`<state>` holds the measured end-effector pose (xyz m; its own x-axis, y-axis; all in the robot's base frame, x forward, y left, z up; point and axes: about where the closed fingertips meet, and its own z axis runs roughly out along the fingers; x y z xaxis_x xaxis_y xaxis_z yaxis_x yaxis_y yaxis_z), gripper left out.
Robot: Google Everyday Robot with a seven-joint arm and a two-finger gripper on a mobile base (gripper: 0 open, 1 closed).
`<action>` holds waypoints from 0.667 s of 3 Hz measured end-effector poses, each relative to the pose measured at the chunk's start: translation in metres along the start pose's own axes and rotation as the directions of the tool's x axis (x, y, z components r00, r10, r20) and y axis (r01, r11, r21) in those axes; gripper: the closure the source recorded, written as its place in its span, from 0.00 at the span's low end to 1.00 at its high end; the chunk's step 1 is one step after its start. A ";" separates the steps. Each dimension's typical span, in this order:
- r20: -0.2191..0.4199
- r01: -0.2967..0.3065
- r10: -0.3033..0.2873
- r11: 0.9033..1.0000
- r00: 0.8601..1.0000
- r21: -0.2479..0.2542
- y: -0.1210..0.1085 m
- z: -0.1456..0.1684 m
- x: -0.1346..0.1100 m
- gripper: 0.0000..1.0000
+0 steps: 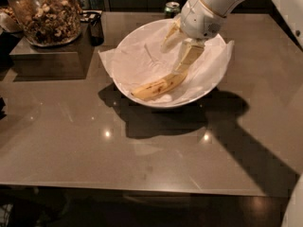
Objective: Pick banana from white bowl
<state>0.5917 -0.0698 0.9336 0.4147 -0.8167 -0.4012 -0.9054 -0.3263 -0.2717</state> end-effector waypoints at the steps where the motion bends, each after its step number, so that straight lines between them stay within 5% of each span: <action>1: 0.059 -0.011 0.013 0.999 0.998 -0.033 -0.004 0.026 0.013 0.47; 2: 0.103 -0.024 0.031 0.997 0.994 -0.067 -0.006 0.048 0.022 0.47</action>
Offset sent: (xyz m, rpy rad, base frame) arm 0.0213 0.0030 -0.0725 0.0895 0.1776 0.0538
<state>0.6111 -0.0630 0.8843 0.3938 -0.7728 -0.4976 -0.9191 -0.3378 -0.2027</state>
